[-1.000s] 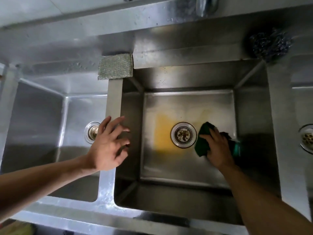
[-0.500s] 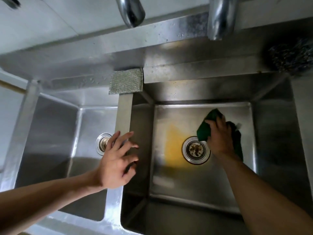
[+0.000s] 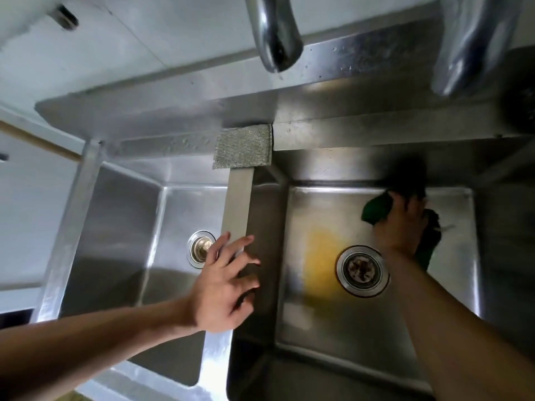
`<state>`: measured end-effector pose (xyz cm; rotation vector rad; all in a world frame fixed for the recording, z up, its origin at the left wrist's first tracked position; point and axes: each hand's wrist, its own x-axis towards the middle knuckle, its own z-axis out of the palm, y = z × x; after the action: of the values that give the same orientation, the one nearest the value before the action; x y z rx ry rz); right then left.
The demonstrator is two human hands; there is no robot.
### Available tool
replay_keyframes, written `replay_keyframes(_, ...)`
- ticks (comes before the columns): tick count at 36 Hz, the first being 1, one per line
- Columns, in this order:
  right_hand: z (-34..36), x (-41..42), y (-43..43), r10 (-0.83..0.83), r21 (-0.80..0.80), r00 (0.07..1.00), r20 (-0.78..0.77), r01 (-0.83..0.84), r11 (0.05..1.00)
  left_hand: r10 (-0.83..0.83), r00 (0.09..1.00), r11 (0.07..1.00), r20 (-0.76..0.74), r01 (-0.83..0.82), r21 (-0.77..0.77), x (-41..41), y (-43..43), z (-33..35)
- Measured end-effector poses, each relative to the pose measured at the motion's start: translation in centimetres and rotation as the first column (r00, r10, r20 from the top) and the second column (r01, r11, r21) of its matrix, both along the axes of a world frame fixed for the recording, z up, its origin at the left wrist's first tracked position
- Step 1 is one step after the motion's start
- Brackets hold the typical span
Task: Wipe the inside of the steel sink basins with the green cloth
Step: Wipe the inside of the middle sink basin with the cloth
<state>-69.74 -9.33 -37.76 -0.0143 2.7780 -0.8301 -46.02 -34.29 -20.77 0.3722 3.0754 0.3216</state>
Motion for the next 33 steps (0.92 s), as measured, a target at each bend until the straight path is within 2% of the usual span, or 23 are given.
replay_keyframes(2, -0.1, 1.5, -1.5, 0.224, 0.01, 0.975, 0.001, -0.224, 0.975, -0.002, 1.0, 1.0, 0.006, 0.002, -0.007, 0.0, -0.1, 0.0)
replay_keyframes(5, -0.4, 3.7, -1.7, 0.569, -0.011, 0.822, 0.018, -0.569, 0.823, -0.003, 1.0, 1.0, 0.01, 0.003, -0.014, 0.2, -0.1, -0.1)
replay_keyframes(7, -0.3, 3.6, -0.6, 0.655, -0.035, 0.755, 0.031, -0.654, 0.755, -0.007, 1.0, 1.0, 0.01, 0.007, -0.013, 0.1, 0.0, -0.2)
replay_keyframes(8, -0.1, 3.3, 0.3, 0.648, -0.042, 0.76, 0.044, -0.647, 0.761, -0.007, 1.0, 1.0, 0.01, 0.007, -0.011, 0.1, 0.0, -0.1)
replay_keyframes(10, -0.2, 2.4, 2.2, 0.547, -0.027, 0.834, 0.075, -0.547, 0.837, -0.005, 1.0, 1.0, 0.01, 0.005, -0.011, 0.0, 0.0, -0.1)
replay_keyframes(13, -0.6, 1.2, 5.9, 0.261, 0.03, 0.962, 0.077, -0.264, 0.964, -0.008, 1.0, 1.0, 0.001, 0.008, -0.014, 0.1, 0.0, -0.1)
replay_keyframes(15, -0.7, 1.2, 8.1, 0.111, 0.044, 0.993, 0.03, -0.112, 0.993, -0.01, 1.0, 1.0, -0.003, 0.01, -0.008, 0.1, -0.1, -0.2)
replay_keyframes(17, -0.3, 2.1, 9.4, 0.05, 0.037, 0.999, -0.005, -0.049, 0.998, -0.01, 1.0, 1.0, -0.002, 0.01, -0.007, 0.1, -0.1, -0.2)
replay_keyframes(19, -0.3, 3.8, 10.1, 0.108, 0.027, 0.994, -0.019, -0.108, 0.994, -0.011, 1.0, 1.0, -0.004, 0.011, -0.011, 0.1, -0.1, -0.2)
replay_keyframes(21, -0.7, 6.3, 10.7, 0.253, 0.045, 0.967, -0.008, -0.252, 0.967, -0.017, 1.0, 1.0, -0.007, 0.017, -0.018, 0.1, -0.1, -0.2)
replay_keyframes(24, -1.4, 9.2, 12.2, 0.554, 0.073, 0.828, 0.08, -0.56, 0.826, -0.017, 1.0, 1.0, 0.0, 0.017, -0.013, 0.1, -0.2, -0.2)
replay_keyframes(26, -1.5, 9.2, 13.3, 0.664, 0.062, 0.741, 0.103, -0.671, 0.739, -0.015, 1.0, 1.0, 0.001, 0.015, -0.01, 0.1, -0.1, -0.2)
replay_keyframes(27, -1.4, 8.6, 13.5, 0.673, 0.063, 0.733, 0.099, -0.68, 0.731, -0.013, 1.0, 1.0, 0.002, 0.013, -0.01, 0.1, -0.2, -0.3)
replay_keyframes(29, -1.0, 7.1, 13.4, 0.614, 0.074, 0.785, 0.086, -0.619, 0.782, -0.009, 1.0, 1.0, 0.002, 0.009, -0.008, 0.2, -0.2, -0.4)
replay_keyframes(31, -0.5, 6.0, 12.4, 0.465, 0.082, 0.883, 0.068, -0.469, 0.879, -0.011, 1.0, 1.0, 0.007, 0.011, -0.006, 0.2, -0.3, -0.4)
replay_keyframes(33, -0.1, 5.8, 11.2, 0.326, 0.106, 0.944, 0.057, -0.331, 0.938, -0.012, 1.0, 1.0, 0.008, 0.012, -0.009, 0.2, -0.3, -0.4)
